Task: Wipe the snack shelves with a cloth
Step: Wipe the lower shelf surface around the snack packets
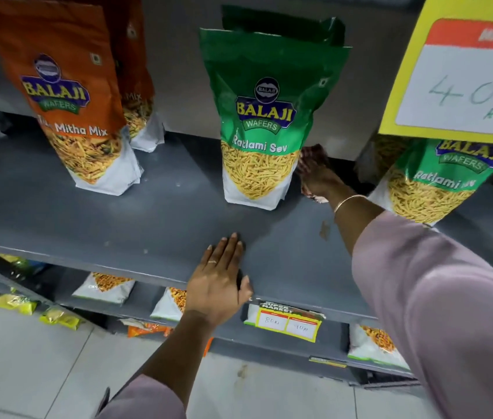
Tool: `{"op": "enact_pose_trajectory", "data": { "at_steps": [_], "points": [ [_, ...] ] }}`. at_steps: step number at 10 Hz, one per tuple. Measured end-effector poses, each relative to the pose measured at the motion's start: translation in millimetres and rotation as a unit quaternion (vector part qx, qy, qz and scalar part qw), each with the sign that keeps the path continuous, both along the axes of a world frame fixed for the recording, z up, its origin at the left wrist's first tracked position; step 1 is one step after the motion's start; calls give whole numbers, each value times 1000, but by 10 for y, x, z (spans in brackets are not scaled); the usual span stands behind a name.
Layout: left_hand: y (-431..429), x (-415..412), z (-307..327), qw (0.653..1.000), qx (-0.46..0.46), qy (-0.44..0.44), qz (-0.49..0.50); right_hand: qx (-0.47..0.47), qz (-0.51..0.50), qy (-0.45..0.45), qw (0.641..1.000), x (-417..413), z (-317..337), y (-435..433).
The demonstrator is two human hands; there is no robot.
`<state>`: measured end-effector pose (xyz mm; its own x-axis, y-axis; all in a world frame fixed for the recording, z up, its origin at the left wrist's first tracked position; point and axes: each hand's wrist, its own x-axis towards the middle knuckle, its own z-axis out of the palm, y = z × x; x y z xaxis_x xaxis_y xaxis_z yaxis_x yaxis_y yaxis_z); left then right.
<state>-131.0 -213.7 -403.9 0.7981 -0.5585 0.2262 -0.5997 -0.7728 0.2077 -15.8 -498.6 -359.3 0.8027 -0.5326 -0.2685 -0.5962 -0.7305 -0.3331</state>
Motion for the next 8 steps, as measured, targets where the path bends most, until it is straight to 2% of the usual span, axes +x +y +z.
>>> {"op": "enact_pose_trajectory", "data": {
  "at_steps": [1, 2, 3, 5, 7, 8],
  "points": [
    [-2, 5, -2, 1000, 10, 0, 0, -50, 30, -12, 998, 114, -80, -71],
    [10, -3, 15, 1000, 12, 3, -3, -51, 70, -49, 995, -18, -144, -20],
    [15, -11, 50, 1000, 20, 8, -5, -73, 19, -42, 996, -368, -52, 233],
    [16, -47, 110, 999, 45, 21, -3, -106, 48, -59, 991, -1118, -139, 661],
    [25, -83, 120, 999, 28, 20, -11, -106, 90, -71, 988, -1685, -101, 1223],
    [34, -94, 106, 1000, 17, 18, -17, -106, 48, -71, 991, -2064, -67, 941]
  ]
}}
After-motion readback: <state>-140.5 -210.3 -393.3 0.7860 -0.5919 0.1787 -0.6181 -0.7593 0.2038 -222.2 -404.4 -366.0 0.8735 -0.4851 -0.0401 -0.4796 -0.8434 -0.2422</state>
